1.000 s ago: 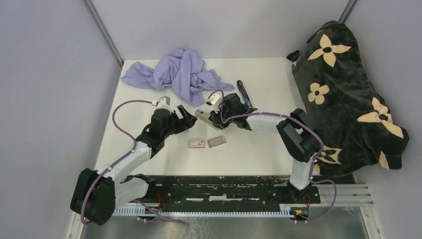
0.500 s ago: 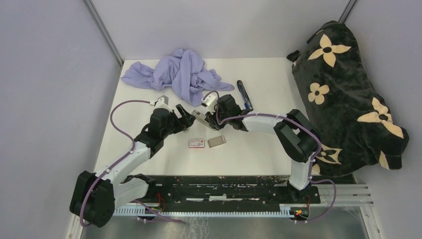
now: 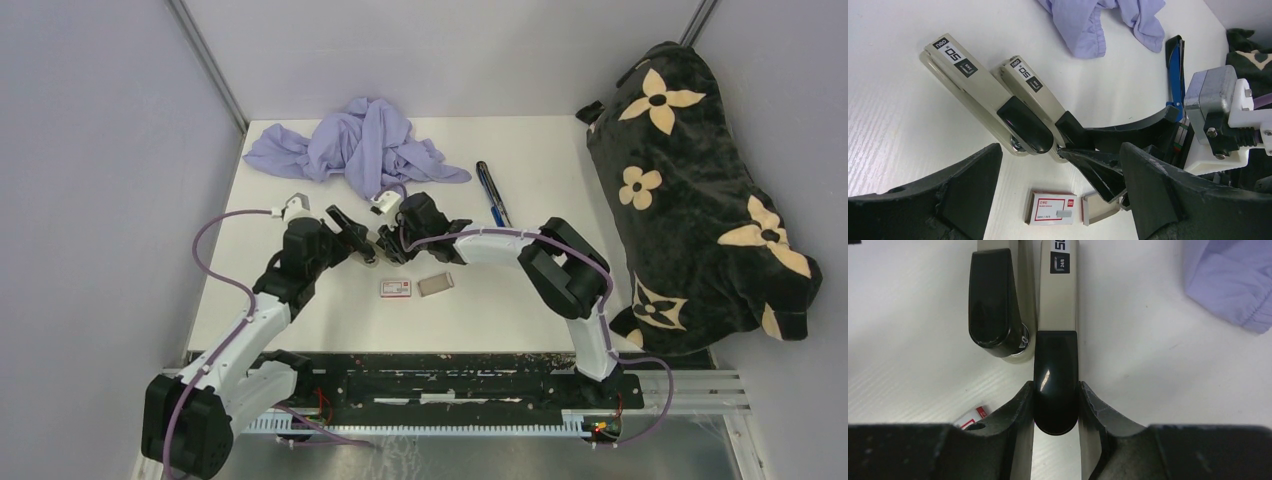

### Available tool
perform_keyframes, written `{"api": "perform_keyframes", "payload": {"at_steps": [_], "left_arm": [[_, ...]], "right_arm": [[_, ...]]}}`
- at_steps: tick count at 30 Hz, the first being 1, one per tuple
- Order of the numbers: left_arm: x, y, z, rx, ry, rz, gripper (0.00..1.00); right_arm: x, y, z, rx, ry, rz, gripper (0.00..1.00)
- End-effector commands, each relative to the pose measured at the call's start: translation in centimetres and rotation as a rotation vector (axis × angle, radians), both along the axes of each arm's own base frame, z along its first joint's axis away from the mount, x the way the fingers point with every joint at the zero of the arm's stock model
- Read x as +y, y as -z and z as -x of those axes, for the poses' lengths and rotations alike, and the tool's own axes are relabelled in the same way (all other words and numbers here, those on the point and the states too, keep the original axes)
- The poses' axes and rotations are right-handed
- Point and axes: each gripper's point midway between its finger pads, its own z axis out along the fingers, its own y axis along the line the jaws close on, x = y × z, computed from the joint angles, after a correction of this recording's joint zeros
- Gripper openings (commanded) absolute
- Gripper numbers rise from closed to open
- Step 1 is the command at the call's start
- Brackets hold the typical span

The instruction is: Load the staples into the stapler

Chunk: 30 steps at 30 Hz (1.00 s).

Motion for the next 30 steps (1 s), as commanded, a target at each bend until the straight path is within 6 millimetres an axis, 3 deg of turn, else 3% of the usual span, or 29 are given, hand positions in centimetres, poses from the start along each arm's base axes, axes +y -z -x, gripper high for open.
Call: {"api": "perform_keyframes", "payload": {"at_steps": [1,5,12,17,24,30], "left_arm": [[0.3,-2.3,-0.6,-0.05,-0.028,0.022,0.95],[-0.2,-2.9,-0.7,-0.065,0.008,0.024,0.94],[-2.1,-3.0,-1.2,-0.063,0.108,0.046,0.95],[-3.0,-3.4,-1.6,-0.07,0.147,0.067,0.94],[-5.0,-4.0,-3.0,-0.058,0.226,0.096,0.94],[-6.7,-4.1,-3.9,-0.052,0.273,0.129,0.94]], "right_arm": [[2.2,-2.0,-0.5,-0.016,0.017,-0.068,0.31],[1.1,-3.8,-0.7,-0.058,0.048,-0.062,0.46],[-4.1,-4.8,-1.2,-0.112,0.137,0.031,0.68],[-9.7,-4.8,-2.1,-0.115,0.252,0.092,0.75],[-19.0,-5.1,-5.2,-0.114,0.515,0.199,0.82],[-24.2,-4.8,-7.4,-0.093,0.681,0.249,0.83]]}}
